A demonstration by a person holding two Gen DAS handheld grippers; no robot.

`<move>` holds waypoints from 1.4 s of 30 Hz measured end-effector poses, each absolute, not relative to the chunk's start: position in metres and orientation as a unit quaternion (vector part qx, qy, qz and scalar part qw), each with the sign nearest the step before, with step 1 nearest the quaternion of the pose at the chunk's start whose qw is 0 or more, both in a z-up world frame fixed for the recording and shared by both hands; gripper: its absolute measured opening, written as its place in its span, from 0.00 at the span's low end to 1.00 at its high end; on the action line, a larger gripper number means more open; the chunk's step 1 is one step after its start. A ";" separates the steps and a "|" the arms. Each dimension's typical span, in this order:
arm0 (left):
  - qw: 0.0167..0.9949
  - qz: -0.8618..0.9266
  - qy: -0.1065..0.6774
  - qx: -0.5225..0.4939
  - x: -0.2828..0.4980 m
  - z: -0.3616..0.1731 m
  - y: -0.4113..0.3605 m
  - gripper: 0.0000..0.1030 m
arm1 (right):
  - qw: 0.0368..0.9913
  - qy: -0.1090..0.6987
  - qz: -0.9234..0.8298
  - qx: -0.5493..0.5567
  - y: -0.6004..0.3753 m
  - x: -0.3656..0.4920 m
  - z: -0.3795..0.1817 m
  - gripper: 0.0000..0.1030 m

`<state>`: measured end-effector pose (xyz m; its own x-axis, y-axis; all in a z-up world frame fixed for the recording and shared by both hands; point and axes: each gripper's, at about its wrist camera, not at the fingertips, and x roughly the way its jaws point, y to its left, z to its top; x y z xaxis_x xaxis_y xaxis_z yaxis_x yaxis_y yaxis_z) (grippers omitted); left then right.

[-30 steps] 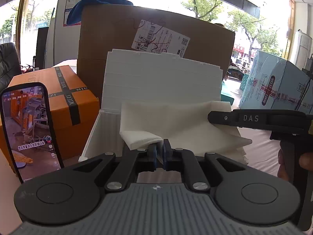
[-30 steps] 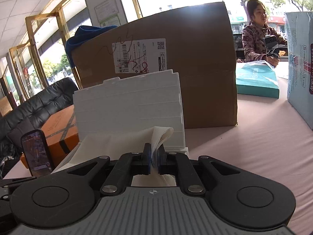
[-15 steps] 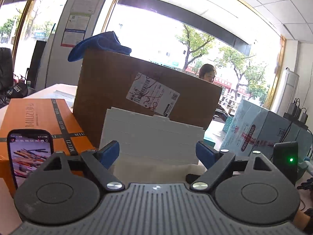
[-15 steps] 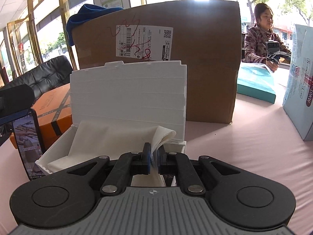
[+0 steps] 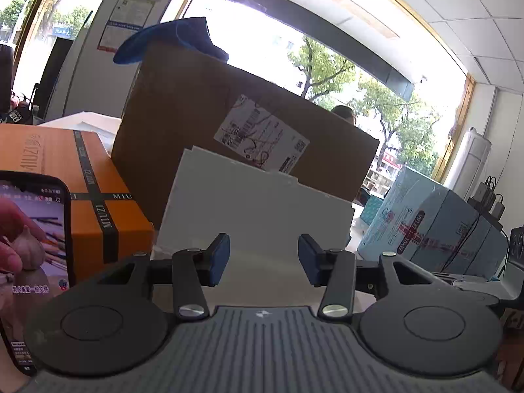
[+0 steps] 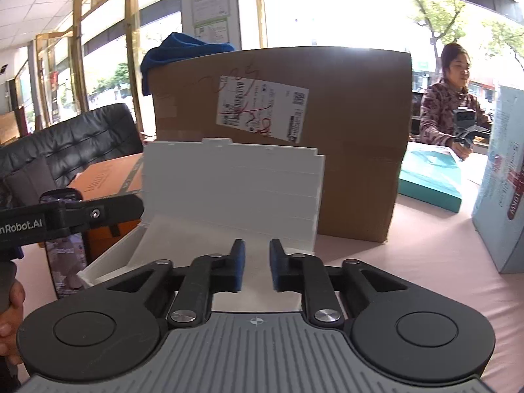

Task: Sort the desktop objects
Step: 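Withdraw the left gripper from the white box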

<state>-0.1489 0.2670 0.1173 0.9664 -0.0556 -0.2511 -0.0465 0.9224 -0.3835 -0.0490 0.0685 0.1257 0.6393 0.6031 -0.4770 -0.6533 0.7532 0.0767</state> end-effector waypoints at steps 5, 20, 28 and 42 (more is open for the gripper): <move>0.972 -0.016 0.136 -0.191 -0.146 0.114 0.263 0.42 | 0.875 0.308 0.371 -0.047 0.103 -0.034 0.118 0.11; 0.962 -0.005 0.153 -0.225 -0.142 0.105 0.275 0.43 | 0.822 0.444 0.353 -0.056 0.144 0.011 0.078 0.11; 0.962 -0.007 0.160 -0.223 -0.140 0.103 0.274 0.44 | 0.815 0.458 0.352 -0.040 0.140 0.018 0.077 0.11; 0.981 -0.032 0.092 -0.169 -0.156 0.112 0.258 1.00 | 0.936 0.191 0.294 -0.037 0.065 -0.076 0.123 1.00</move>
